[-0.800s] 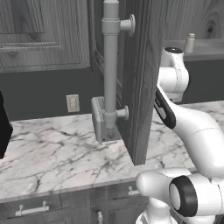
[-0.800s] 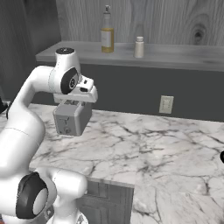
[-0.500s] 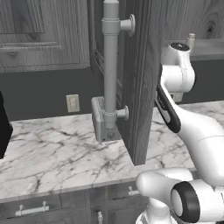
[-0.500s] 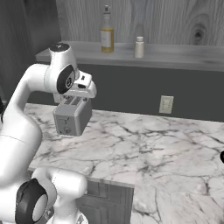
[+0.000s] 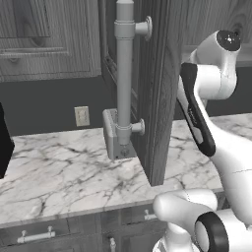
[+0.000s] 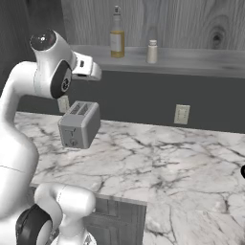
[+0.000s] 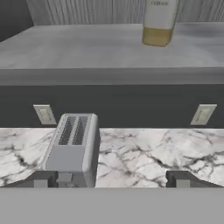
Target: Retrieve the bottle and the shaker from the cabinet and place them next to the mixing bowl on the counter. Then add garlic from the fridge to the mixing bowl.
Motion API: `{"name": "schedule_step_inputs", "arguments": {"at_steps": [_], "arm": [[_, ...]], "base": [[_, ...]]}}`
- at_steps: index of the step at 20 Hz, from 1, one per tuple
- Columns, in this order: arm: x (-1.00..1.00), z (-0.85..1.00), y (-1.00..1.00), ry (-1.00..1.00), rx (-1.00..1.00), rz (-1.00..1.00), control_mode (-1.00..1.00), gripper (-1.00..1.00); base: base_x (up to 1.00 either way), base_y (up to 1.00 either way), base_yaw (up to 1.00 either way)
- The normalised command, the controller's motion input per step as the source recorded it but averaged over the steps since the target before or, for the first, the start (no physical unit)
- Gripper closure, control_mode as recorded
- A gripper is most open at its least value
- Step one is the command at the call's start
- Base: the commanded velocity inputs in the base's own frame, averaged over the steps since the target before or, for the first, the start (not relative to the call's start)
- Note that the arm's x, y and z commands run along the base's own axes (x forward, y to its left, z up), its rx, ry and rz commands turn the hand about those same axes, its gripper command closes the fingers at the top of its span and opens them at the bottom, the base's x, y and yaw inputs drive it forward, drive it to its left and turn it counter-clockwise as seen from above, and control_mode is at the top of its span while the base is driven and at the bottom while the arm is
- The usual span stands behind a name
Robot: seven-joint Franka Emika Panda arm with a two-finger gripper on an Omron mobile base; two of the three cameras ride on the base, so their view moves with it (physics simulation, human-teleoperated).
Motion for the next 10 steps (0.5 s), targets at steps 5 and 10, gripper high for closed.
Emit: {"name": "schedule_step_inputs", "arguments": {"at_steps": [5,10], "arm": [[0.16,0.94,-0.12,-0.21,0.00,-0.07,-1.00,-1.00],[0.18,0.87,-0.23,0.00,0.00,-0.06,-1.00,-1.00]], "base": [[0.00,0.00,0.00],[0.00,0.00,0.00]]}}
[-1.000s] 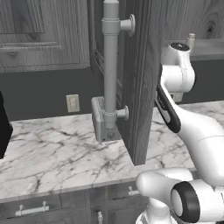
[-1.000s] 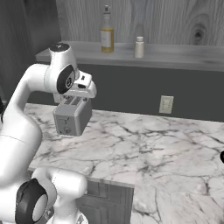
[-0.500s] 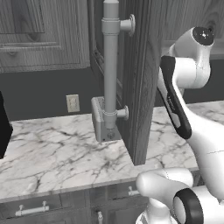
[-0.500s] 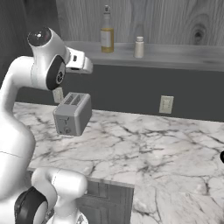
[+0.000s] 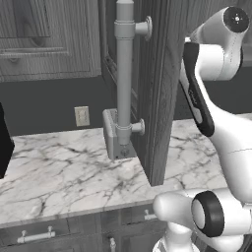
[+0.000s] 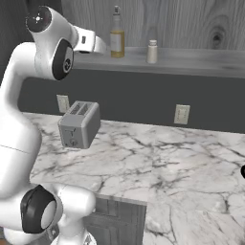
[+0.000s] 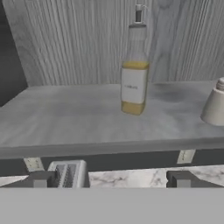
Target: Retrieve the bottle and the shaker from the cabinet and place them next to the mixing bowl on the counter. Then add garlic from the fridge to the mixing bowl.
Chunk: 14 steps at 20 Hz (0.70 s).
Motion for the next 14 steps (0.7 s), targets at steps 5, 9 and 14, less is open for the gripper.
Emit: {"name": "schedule_step_inputs", "arguments": {"at_steps": [5,9,14], "arm": [[0.44,0.18,-0.25,0.00,0.02,-0.12,-1.00,-1.00],[0.49,0.00,-0.13,0.00,0.02,-0.10,-1.00,-1.00],[0.52,-0.21,-0.01,0.00,0.00,-0.01,-1.00,-1.00]], "base": [[0.00,0.00,0.00],[0.00,0.00,0.00],[0.00,0.00,0.00]]}}
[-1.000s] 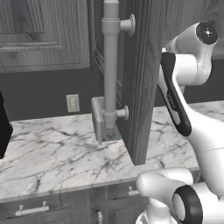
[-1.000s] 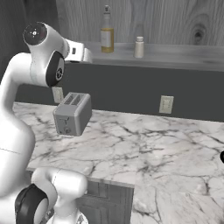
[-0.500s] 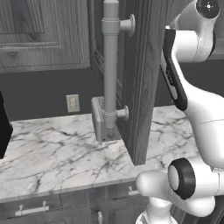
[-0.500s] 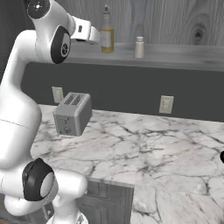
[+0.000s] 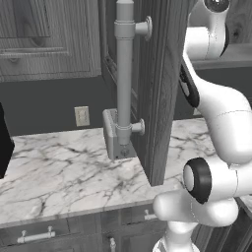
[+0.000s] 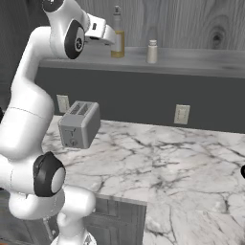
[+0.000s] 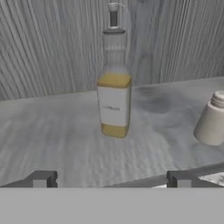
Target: Retrieve the bottle and the shaker from the cabinet and place them next to the mixing bowl on the counter. Then add garlic from the fridge to the mixing bowl.
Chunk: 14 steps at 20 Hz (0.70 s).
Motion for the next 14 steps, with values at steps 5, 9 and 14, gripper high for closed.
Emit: {"name": "schedule_step_inputs", "arguments": {"at_steps": [5,9,14], "arm": [[0.62,-0.12,0.00,-0.04,0.00,0.00,-1.00,-1.00],[0.36,0.00,-0.27,-0.01,0.00,0.00,-1.00,-1.00],[0.23,0.00,-0.19,0.00,0.00,0.00,-1.00,-1.00]], "base": [[0.00,0.00,0.00],[0.00,0.00,0.00],[0.00,0.00,0.00]]}}
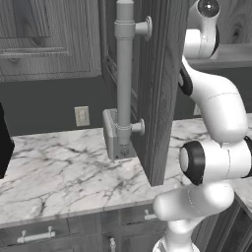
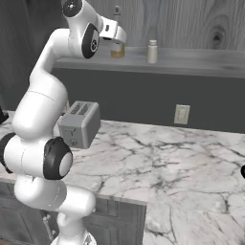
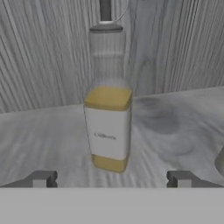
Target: Retrieve the bottle and the shaker from the cabinet and place them next to the mixing bowl on the counter. Then add garlic from the fridge to the mixing bowl.
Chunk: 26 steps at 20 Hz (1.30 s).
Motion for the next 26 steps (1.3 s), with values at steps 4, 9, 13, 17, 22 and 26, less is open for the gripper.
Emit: {"name": "schedule_step_inputs", "arguments": {"at_steps": [4,9,13,17,22,26], "arm": [[0.30,-0.01,-0.09,0.00,0.00,0.00,-1.00,-1.00],[0.32,-0.06,-0.03,0.00,0.00,0.00,-1.00,-1.00],[0.23,-0.05,-0.02,0.00,0.00,0.00,-1.00,-1.00],[0.19,-0.09,-0.02,0.00,0.00,0.00,-1.00,-1.00],[0.17,-0.11,-0.04,0.00,0.00,-0.02,-1.00,-1.00],[0.10,-0.08,0.00,0.00,0.00,-0.02,-1.00,-1.00]], "base": [[0.00,0.00,0.00],[0.00,0.00,0.00],[0.00,0.00,0.00],[0.00,0.00,0.00],[0.00,0.00,0.00],[0.00,0.00,0.00]]}}
